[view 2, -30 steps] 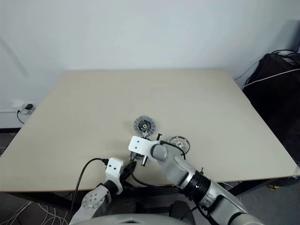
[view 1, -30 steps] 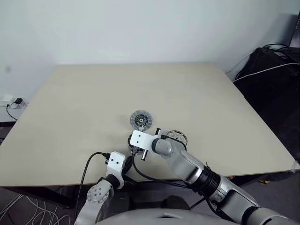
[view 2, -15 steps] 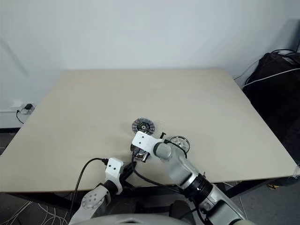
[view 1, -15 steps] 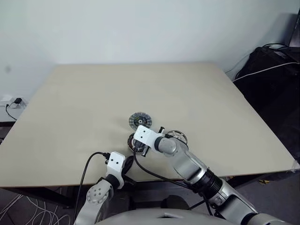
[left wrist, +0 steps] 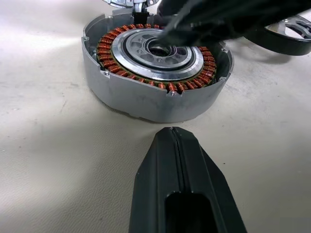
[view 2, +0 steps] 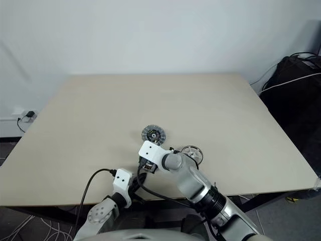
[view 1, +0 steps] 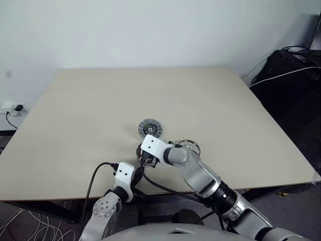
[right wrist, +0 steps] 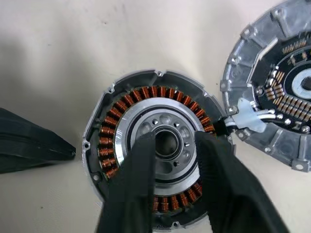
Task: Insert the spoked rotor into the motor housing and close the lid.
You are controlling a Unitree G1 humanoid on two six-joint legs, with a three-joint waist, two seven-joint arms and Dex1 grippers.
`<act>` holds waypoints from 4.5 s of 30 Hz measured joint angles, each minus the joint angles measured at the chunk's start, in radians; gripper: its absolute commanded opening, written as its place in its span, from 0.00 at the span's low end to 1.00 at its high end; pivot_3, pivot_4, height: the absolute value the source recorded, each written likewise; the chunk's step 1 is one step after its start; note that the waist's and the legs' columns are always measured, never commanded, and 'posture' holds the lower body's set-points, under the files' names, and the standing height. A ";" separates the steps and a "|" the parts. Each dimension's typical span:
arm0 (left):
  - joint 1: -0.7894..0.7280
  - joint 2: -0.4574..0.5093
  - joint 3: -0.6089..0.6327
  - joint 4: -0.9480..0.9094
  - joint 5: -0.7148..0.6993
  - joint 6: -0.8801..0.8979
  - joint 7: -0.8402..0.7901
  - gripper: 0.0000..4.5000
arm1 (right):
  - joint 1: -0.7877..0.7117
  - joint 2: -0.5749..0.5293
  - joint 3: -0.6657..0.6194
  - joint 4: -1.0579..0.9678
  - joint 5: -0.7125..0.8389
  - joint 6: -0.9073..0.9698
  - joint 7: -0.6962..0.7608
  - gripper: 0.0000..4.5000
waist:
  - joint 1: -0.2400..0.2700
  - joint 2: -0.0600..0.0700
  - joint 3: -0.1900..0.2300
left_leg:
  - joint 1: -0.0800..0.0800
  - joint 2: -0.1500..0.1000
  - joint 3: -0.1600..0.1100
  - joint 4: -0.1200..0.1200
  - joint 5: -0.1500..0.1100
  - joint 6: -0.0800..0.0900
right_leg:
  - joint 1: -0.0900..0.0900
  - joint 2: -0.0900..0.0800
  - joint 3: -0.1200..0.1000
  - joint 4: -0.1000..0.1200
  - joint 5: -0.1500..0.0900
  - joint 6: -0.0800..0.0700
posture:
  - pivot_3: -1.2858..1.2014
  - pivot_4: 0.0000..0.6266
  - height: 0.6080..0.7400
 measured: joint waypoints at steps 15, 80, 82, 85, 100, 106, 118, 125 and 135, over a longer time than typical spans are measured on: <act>0.008 -0.003 0.000 0.000 0.000 0.000 0.006 0.00 | -0.029 0.028 0.001 0.067 -0.001 0.018 -0.011 0.27 | -0.001 0.000 0.000 | -0.001 0.000 0.000 -0.001 0.000 0.000 | -0.001 0.000 0.000 0.000 0.000 0.000 | 0.52 0.00 1.00; 0.011 -0.013 -0.007 0.001 -0.001 -0.005 0.030 0.00 | -0.027 0.040 0.018 0.090 -0.042 -0.015 -0.026 0.00 | -0.004 0.000 0.000 | -0.001 0.000 0.000 -0.001 0.000 0.000 | -0.003 0.000 -0.002 0.000 0.000 0.000 | 0.52 0.00 1.00; 0.010 -0.013 -0.007 0.001 -0.001 -0.006 0.028 0.00 | -0.019 0.056 -0.005 0.088 -0.031 -0.019 -0.035 0.00 | -0.006 0.000 0.000 | -0.002 0.000 0.000 -0.002 0.000 -0.001 | -0.005 0.000 -0.002 0.000 0.000 0.000 | 0.52 0.00 1.00; 0.010 -0.013 -0.008 0.001 -0.001 -0.007 0.023 0.00 | -0.020 0.076 -0.043 0.068 -0.015 -0.025 -0.050 0.00 | -0.005 0.000 0.000 | -0.004 0.000 0.000 -0.002 0.001 -0.001 | -0.006 0.000 -0.002 0.000 0.000 0.000 | 0.52 0.00 1.00; 0.009 -0.012 -0.008 0.001 0.000 -0.005 0.015 0.00 | -0.071 -0.007 0.016 0.037 -0.002 0.058 0.028 0.00 | -0.003 0.000 0.000 | -0.004 0.000 0.000 -0.002 0.000 -0.001 | -0.006 0.000 -0.002 0.000 0.000 0.000 | 0.52 0.00 1.00; 0.009 -0.013 -0.008 0.001 -0.001 -0.005 0.015 0.00 | -0.099 0.001 0.022 0.042 0.004 0.084 0.043 0.00 | -0.002 0.000 0.000 | -0.004 0.000 0.000 -0.001 0.000 -0.001 | -0.006 0.000 -0.002 0.000 0.000 0.000 | 0.52 0.00 1.00; 0.011 -0.013 -0.007 0.001 -0.001 -0.008 0.015 0.00 | -0.115 0.009 0.024 0.071 0.039 0.087 0.055 0.00 | -0.002 0.000 0.000 | -0.004 0.000 0.000 -0.001 0.000 -0.001 | -0.006 0.000 -0.001 0.000 0.000 0.000 | 0.52 0.00 1.00; 0.011 -0.012 -0.006 0.001 -0.001 -0.012 0.015 0.00 | -0.119 0.016 0.023 0.084 0.042 0.084 0.053 0.00 | -0.003 0.000 0.000 | -0.004 0.000 0.000 -0.001 0.001 -0.001 | -0.006 0.000 -0.001 0.001 0.000 0.000 | 0.52 0.00 1.00; 0.010 -0.013 -0.007 0.008 0.000 -0.023 0.015 0.00 | -0.128 0.029 0.022 0.109 0.046 0.081 0.048 0.00 | -0.005 0.000 0.000 | -0.004 0.000 0.000 -0.001 0.001 -0.001 | -0.006 0.000 -0.001 0.001 0.000 -0.001 | 0.52 0.00 1.00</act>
